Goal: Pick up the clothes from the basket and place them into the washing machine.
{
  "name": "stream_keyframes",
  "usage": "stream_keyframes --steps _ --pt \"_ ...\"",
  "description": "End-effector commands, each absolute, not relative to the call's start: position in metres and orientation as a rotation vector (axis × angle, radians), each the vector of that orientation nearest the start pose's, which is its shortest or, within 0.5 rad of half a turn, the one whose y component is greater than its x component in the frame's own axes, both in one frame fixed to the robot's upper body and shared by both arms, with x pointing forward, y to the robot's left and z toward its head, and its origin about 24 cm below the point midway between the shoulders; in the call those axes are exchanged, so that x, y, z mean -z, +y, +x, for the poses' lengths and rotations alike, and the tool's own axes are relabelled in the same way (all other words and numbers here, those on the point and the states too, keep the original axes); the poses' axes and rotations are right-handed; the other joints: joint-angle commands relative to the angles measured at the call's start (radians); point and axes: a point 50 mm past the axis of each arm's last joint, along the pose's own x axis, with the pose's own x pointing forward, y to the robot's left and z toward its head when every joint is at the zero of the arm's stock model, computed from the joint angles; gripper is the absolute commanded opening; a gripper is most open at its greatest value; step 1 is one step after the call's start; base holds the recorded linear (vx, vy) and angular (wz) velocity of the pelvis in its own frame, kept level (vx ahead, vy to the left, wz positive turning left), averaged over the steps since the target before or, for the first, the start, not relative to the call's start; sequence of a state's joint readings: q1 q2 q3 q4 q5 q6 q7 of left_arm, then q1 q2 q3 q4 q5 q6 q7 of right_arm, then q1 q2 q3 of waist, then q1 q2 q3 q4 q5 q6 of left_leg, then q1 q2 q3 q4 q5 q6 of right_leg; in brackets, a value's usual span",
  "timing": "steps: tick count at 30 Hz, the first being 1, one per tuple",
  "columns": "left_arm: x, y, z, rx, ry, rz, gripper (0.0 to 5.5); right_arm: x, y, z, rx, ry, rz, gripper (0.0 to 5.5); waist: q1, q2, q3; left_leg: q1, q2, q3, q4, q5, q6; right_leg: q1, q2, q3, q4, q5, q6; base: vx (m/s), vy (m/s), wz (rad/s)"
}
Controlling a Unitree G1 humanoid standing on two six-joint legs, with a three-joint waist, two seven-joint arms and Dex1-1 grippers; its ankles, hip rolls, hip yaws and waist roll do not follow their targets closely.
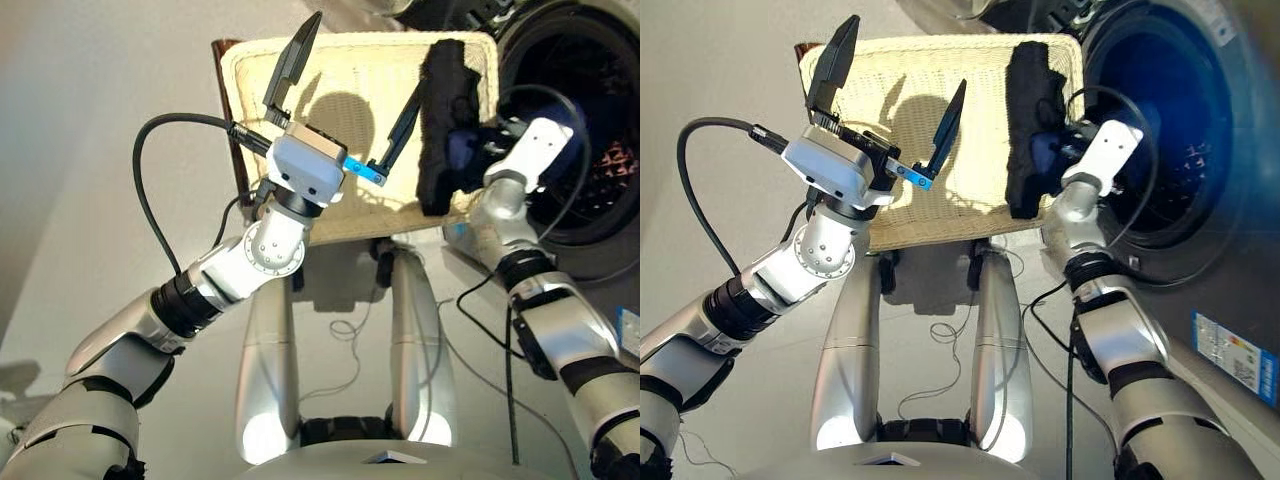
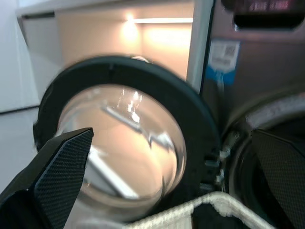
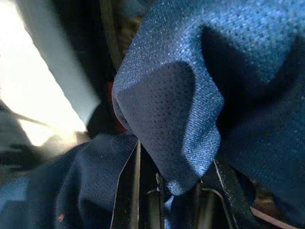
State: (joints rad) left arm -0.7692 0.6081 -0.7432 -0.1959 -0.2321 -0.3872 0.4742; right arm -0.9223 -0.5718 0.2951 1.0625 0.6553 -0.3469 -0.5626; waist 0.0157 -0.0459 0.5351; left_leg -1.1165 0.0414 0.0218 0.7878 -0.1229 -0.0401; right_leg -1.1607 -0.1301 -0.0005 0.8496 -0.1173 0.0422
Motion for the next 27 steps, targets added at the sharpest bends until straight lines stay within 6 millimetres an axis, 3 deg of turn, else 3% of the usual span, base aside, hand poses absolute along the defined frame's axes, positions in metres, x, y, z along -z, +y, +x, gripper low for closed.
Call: stream_keyframes --steps 1,2,4,10,21,22,23,24,27 --pt "-0.255 0.060 0.227 0.583 -1.127 0.022 5.50 -0.203 -0.342 0.356 0.887 -0.354 0.000 0.00 -0.018 0.070 -0.015 -0.010 0.006 -0.004 0.017 -0.013 -0.035 0.007 0.012 0.031 -0.002 -0.028 0.046 0.000 0.000 0.000" --pt "-0.255 0.060 0.227 0.583 -1.129 0.022 5.50 -0.204 -0.342 0.356 0.887 -0.355 0.000 0.00 -0.018 0.071 -0.015 -0.014 0.006 -0.005 0.021 -0.014 -0.035 0.004 0.012 0.030 0.001 -0.029 0.046 0.000 0.000 0.000" --pt "-0.255 0.064 0.225 0.577 -1.135 0.051 5.50 -0.219 -0.366 0.344 0.974 -0.383 0.007 0.00 -0.021 0.070 -0.015 -0.049 0.004 -0.009 0.044 -0.020 -0.034 -0.036 0.009 0.025 0.028 -0.037 0.045 0.000 0.000 0.000" --pt "-0.254 0.069 0.226 0.557 -1.135 0.103 5.50 -0.238 -0.393 0.329 1.071 -0.399 0.014 0.00 -0.025 0.063 -0.015 -0.093 0.003 -0.006 0.064 -0.025 -0.035 -0.080 0.009 0.028 0.052 -0.043 0.046 0.000 0.000 0.000" --pt "-0.259 0.074 0.223 0.537 -1.172 0.142 5.50 -0.256 -0.421 0.303 1.269 -0.426 -0.010 0.00 -0.029 0.053 -0.015 -0.101 -0.003 -0.013 0.083 -0.033 -0.032 -0.092 0.013 0.026 0.076 -0.053 0.048 0.000 0.000 0.000" --pt "-0.258 0.074 0.224 0.530 -1.168 0.144 5.50 -0.256 -0.421 0.303 1.267 -0.429 0.005 0.39 -0.029 0.053 -0.015 -0.099 -0.002 -0.011 0.082 -0.034 -0.032 -0.091 0.014 0.027 0.074 -0.053 0.048 0.000 0.000 0.000" --pt "-0.258 0.074 0.225 0.527 -1.168 0.144 5.50 -0.256 -0.420 0.304 1.262 -0.428 0.013 2.24 -0.029 0.052 -0.015 -0.098 -0.001 -0.010 0.083 -0.034 -0.032 -0.091 0.015 0.028 0.075 -0.053 0.047 0.000 0.000 0.000" --pt "-0.258 0.075 0.225 0.524 -1.164 0.145 5.50 -0.255 -0.419 0.306 1.253 -0.422 0.025 5.50 -0.029 0.051 -0.015 -0.098 -0.001 -0.009 0.084 -0.035 -0.032 -0.090 0.017 0.027 0.075 -0.053 0.047 0.000 0.000 0.000" --pt "-0.258 0.075 0.227 0.513 -1.157 0.132 5.50 -0.253 -0.412 0.313 1.216 -0.416 0.063 5.50 -0.029 0.049 -0.015 -0.099 -0.002 -0.008 0.087 -0.036 -0.030 -0.089 0.019 0.028 0.077 -0.053 0.046 0.000 0.000 0.000"
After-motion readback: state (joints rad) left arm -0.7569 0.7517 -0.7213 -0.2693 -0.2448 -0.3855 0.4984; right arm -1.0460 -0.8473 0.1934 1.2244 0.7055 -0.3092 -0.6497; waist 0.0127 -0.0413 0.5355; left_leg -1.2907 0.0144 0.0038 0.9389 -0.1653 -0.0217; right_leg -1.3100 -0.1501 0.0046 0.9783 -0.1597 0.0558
